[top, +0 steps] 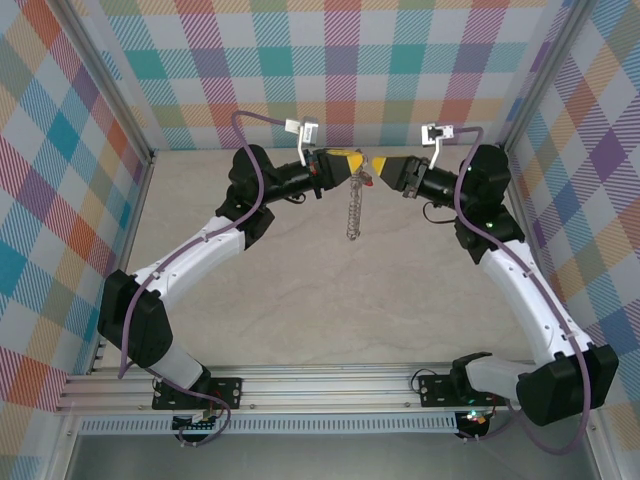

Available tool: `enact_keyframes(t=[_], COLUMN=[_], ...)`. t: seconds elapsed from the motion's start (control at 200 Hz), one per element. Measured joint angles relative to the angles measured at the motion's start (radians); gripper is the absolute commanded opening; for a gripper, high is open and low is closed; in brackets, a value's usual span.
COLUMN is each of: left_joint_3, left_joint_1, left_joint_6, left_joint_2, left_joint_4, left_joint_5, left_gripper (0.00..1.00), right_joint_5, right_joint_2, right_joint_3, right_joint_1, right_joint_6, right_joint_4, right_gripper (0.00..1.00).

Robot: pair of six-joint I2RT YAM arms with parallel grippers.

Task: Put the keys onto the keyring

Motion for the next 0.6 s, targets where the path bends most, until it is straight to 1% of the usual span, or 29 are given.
enact_keyframes(t=[0.31,0.6], left_joint_3=[0.000,0.000], left_joint_1=[0.000,0.000], left_joint_6=[0.000,0.000], left_joint_2=[0.000,0.000], left_joint_4=[0.000,0.000], left_joint_5=[0.000,0.000], left_gripper=[0.00,0.00], right_joint_5=[-0.045,-0.055], right_joint_2=[0.003,0.033], right_joint_3=[-0.001,-0.001], right_joint_1=[0.000,0.021], right_joint_6=[0.050,0.068], right_joint_4=[0.097,0.122], right_gripper=[0.31,0.30])
